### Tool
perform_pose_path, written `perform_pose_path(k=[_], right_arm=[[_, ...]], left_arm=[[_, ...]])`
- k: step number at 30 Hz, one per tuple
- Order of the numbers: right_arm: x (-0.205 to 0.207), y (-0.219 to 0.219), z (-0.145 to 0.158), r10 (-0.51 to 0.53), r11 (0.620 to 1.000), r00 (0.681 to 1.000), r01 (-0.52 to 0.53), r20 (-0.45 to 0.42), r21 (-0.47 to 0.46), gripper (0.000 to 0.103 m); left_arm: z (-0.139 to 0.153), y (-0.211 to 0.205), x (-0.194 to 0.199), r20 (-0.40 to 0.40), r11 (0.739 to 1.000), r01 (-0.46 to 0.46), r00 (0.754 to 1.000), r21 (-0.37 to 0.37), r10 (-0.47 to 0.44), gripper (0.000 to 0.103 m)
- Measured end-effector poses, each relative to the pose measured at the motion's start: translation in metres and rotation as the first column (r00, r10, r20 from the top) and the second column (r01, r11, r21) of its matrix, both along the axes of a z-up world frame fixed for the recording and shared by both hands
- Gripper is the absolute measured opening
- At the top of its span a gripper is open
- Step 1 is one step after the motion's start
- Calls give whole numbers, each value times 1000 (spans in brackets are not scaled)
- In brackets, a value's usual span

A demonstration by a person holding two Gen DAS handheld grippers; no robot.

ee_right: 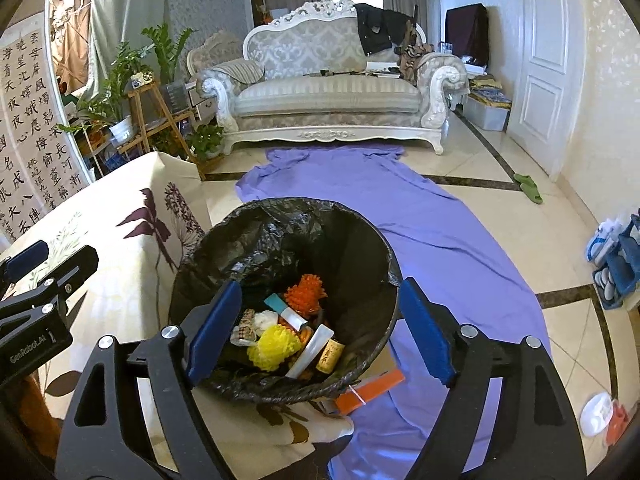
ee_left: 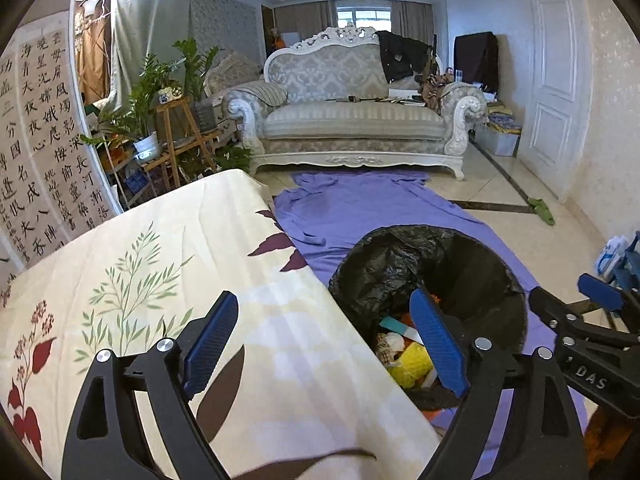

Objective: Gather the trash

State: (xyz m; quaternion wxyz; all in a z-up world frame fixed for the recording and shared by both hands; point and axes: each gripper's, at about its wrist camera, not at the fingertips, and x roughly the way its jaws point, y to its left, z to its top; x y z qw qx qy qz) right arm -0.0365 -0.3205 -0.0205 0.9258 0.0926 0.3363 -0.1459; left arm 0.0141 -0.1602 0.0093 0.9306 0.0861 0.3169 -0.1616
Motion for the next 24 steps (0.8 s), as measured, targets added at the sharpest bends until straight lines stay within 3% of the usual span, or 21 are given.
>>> perform_pose_path(k=[24], right_arm=[[-49, 49, 38, 24, 998, 995, -19, 94, -55, 84]], left_arm=[[26, 64, -44, 56, 996, -63, 996, -67, 67, 85]])
